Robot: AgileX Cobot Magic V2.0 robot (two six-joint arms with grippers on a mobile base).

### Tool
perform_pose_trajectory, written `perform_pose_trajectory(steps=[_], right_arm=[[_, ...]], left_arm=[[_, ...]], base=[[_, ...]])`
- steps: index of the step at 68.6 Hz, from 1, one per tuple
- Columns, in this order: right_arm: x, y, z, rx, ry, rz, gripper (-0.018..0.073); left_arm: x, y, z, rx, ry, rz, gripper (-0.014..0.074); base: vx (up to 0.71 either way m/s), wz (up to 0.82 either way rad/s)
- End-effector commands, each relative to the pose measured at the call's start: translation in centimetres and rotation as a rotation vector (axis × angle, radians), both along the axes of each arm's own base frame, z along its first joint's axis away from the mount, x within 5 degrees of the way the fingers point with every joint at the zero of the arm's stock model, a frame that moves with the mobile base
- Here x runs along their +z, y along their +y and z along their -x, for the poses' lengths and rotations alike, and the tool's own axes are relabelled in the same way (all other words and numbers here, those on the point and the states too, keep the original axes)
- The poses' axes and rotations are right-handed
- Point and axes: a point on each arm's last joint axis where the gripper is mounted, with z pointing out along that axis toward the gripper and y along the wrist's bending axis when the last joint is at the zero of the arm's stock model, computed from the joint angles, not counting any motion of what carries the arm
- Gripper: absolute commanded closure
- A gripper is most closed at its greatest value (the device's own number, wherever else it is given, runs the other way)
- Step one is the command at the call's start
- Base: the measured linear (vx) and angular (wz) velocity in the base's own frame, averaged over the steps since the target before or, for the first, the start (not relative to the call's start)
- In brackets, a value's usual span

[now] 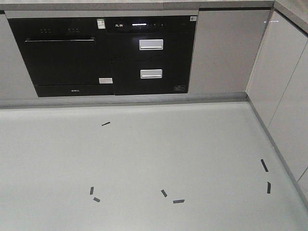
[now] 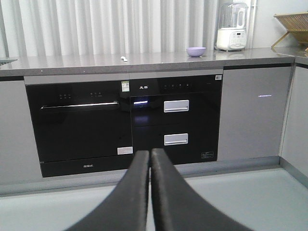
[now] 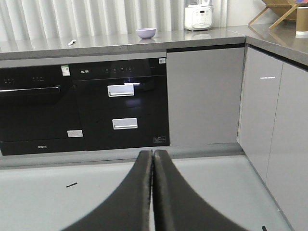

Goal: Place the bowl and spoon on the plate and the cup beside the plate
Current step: 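Drive the base toward the counter holding the spoon and bowl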

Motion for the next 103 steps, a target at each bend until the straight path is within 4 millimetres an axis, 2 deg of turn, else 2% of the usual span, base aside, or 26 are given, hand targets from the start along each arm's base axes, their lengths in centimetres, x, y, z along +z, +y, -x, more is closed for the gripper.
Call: perform_pose_trajectory(steps=[1,103], right_arm=[[0.32,0.02,0.01,0.003,-0.070,0.011,0.0570],[0.32,0.02,0.01,0.003,-0.070,0.011,0.0570]], left_arm=[[1.33,-0.06,0.25,-0.008,-0.101,0.011,0.0603],[1.33,-0.06,0.25,-0.008,-0.101,0.011,0.0603]], base=[[0.00,0.00],[0.03,-0.02]])
